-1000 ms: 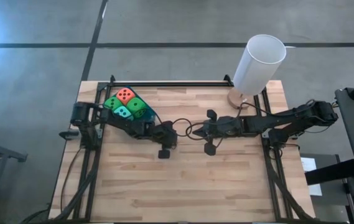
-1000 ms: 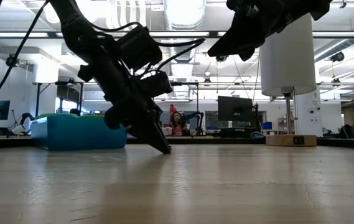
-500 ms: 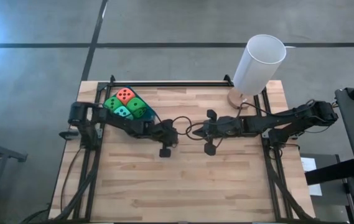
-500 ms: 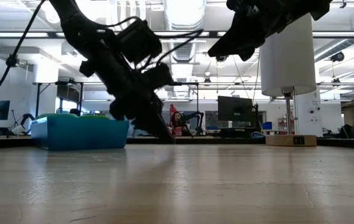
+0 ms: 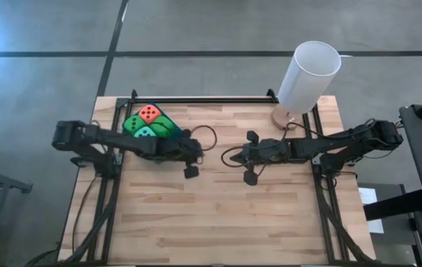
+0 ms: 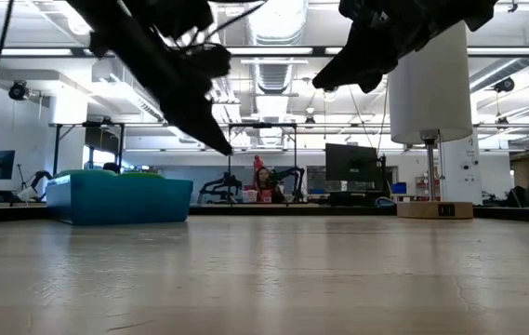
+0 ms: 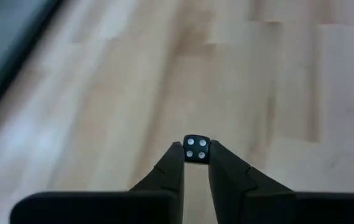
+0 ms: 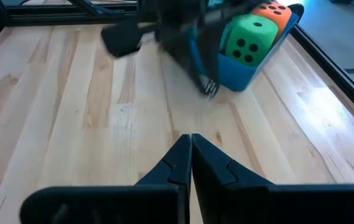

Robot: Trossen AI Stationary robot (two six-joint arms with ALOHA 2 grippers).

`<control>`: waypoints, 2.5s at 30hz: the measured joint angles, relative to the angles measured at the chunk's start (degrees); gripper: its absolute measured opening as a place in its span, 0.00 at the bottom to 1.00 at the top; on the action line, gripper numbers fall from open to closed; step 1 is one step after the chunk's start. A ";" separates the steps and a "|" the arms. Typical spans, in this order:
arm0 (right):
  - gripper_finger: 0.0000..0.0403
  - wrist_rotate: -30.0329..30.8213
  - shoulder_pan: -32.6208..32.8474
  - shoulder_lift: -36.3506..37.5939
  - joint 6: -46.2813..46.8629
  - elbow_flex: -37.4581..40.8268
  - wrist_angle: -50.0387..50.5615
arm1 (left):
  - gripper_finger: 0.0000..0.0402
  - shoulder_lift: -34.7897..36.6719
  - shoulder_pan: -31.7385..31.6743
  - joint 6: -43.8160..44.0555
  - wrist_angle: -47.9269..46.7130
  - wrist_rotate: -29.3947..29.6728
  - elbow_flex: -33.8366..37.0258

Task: Pick & Place Dice
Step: Put the small black dice into the blue bin

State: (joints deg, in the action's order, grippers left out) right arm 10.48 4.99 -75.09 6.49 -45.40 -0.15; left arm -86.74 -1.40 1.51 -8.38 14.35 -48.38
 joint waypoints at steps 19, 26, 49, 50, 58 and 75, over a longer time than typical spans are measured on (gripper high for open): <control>0.02 0.02 0.00 0.00 0.60 0.18 -1.07 | 0.13 13.07 0.23 34.68 -32.00 25.46 2.46; 0.02 0.01 0.00 0.00 0.59 0.18 -1.83 | 0.13 13.20 -4.68 37.81 -32.06 19.73 5.47; 0.02 0.05 0.00 0.00 0.58 0.18 -1.84 | 0.16 13.20 -8.18 38.13 -30.23 17.76 7.54; 0.02 0.05 0.01 0.00 0.59 0.18 -1.84 | 0.16 13.20 -8.18 38.12 -30.23 17.76 7.54; 0.02 0.04 0.00 0.00 0.39 0.18 -1.85 | 0.17 13.25 -8.18 37.97 -30.21 17.79 7.52; 0.02 0.04 0.00 0.00 0.38 0.18 -1.95 | 0.21 13.25 -8.35 35.59 -30.21 17.81 7.48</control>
State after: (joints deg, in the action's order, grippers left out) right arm 10.52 4.99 -75.09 6.87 -45.21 -2.09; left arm -73.49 -9.76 37.10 -38.59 32.16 -40.91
